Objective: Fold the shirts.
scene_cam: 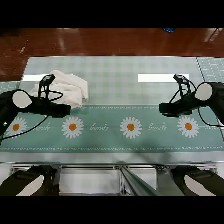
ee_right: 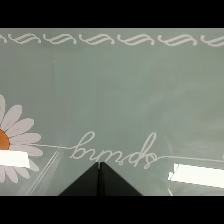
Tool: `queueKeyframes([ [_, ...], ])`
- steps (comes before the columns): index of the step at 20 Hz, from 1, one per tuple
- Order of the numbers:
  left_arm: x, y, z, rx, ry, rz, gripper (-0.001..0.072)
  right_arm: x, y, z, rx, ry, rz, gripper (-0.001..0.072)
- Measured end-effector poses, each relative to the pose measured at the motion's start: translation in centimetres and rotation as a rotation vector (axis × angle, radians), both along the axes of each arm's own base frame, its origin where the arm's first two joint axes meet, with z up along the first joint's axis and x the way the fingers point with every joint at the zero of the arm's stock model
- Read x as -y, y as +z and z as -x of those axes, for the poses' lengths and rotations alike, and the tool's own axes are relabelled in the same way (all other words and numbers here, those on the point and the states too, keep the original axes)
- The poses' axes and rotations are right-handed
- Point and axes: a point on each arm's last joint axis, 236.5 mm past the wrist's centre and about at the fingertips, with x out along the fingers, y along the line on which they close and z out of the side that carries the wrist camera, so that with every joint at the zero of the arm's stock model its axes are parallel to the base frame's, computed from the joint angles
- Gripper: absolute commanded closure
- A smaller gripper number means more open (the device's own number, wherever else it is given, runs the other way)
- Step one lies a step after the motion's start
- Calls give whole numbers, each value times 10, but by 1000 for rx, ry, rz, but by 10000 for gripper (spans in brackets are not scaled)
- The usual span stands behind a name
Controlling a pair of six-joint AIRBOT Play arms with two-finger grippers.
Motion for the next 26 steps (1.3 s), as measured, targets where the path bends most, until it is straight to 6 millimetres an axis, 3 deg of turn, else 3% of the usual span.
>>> queueKeyframes([
  [5, 0, 2, -7, 28, 9, 2, 677, 0, 1, -5, 22, -4, -2, 689],
  [6, 0, 3, -10, 42, 13, 2, 573, 0, 1, -9, 38, -7, -3, 689],
  [7, -2, 4, -15, 64, 17, -2, 353, -1, 3, -14, 60, -10, -5, 660],
  [8, -3, 6, -22, 97, 20, -10, 200, -1, 4, -20, 86, -15, -8, 497],
  [9, -6, 9, -33, 149, 17, -20, 198, -2, 6, -27, 115, -19, -11, 284],
  [13, -32, 46, -95, 448, 19, -132, 199, -2, 7, -48, 195, -32, -16, 293],
  [15, -58, 72, -129, 589, 83, -183, 200, -2, 6, -51, 201, -31, -14, 293],
  [17, -89, 81, -152, 635, 168, -213, 201, -2, 5, -51, 199, -31, -14, 294],
  [20, -120, 50, -163, 518, 256, -224, 201, -2, 4, -51, 194, -35, -15, 294],
  [24, -119, -23, -151, 233, 277, -192, 203, -2, 4, -52, 195, -61, -21, 294],
  [25, -116, -38, -146, 165, 271, -188, 287, -2, 4, -52, 194, -65, -22, 295],
  [26, -113, -50, -143, 109, 267, -184, 582, -2, 4, -52, 192, -68, -23, 295],
])
